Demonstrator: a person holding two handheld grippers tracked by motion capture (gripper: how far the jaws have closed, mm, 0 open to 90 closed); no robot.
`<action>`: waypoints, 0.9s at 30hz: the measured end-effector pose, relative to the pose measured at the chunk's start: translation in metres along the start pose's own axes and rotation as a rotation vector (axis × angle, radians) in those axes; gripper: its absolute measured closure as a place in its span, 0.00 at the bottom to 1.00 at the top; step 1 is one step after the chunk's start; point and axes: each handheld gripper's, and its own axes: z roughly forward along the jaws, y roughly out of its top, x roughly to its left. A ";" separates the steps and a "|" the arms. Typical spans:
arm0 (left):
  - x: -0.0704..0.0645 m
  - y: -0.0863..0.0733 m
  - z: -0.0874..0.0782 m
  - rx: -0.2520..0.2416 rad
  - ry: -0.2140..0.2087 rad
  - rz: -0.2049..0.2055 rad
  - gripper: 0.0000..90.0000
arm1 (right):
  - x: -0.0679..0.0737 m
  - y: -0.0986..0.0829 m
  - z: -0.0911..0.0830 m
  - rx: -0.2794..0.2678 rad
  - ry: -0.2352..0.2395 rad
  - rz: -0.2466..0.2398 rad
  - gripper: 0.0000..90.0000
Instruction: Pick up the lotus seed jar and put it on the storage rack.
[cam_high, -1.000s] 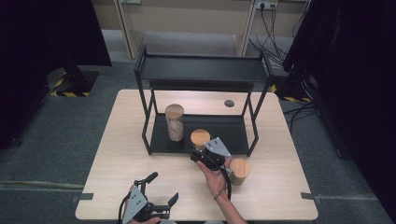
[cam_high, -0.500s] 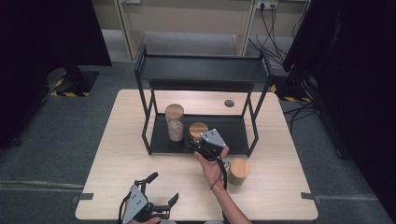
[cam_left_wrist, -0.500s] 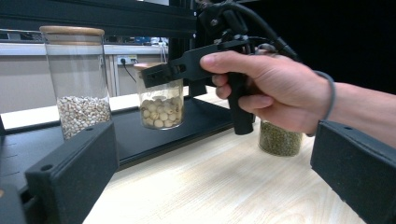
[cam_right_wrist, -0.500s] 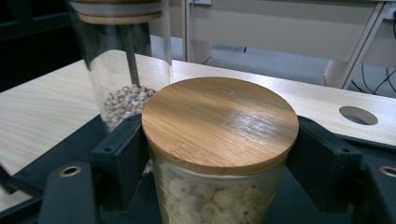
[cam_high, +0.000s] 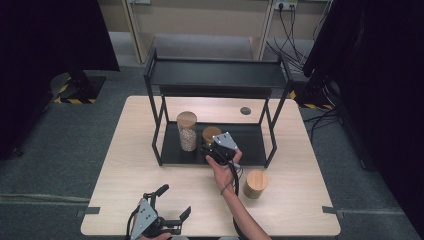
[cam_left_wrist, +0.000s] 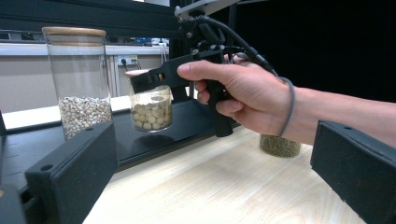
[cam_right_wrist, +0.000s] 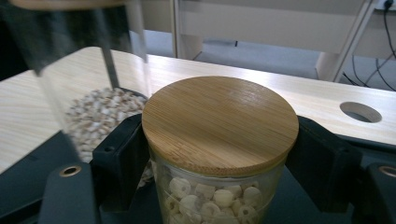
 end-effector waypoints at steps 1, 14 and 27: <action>0.000 0.000 0.000 0.001 -0.001 0.000 0.01 | 0.000 -0.001 0.001 0.001 -0.004 -0.001 0.28; 0.000 -0.001 0.001 0.001 -0.003 -0.001 0.01 | -0.001 -0.005 0.011 -0.002 -0.016 0.006 0.28; 0.000 0.000 0.000 0.001 -0.004 0.000 0.01 | -0.002 -0.009 0.014 0.002 -0.017 0.018 0.28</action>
